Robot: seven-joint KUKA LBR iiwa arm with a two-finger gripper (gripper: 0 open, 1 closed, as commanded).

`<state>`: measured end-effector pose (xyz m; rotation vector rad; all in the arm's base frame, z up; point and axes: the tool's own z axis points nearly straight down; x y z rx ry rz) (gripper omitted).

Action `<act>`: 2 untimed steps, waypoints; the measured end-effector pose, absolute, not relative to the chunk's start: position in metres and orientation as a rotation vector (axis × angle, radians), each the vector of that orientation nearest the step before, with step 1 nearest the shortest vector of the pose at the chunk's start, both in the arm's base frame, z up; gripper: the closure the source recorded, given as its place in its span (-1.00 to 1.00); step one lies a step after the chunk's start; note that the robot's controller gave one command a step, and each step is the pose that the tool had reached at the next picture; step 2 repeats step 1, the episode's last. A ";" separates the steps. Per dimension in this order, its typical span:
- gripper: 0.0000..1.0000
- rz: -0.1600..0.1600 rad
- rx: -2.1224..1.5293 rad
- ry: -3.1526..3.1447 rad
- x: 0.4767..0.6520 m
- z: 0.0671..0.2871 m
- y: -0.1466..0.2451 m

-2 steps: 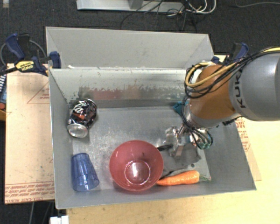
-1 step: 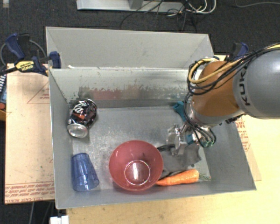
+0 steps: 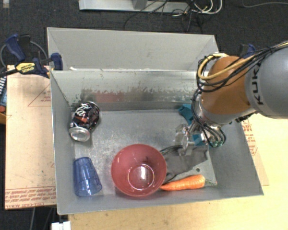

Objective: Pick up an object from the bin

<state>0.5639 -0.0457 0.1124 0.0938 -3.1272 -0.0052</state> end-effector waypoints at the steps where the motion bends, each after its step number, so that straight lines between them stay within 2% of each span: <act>1: 1.00 -0.004 0.094 -3.133 0.566 0.141 -0.046; 2: 1.00 -0.004 0.094 -3.133 0.566 0.141 -0.046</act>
Offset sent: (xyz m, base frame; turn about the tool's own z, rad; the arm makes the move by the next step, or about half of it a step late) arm 0.0001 0.0002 0.0684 0.0000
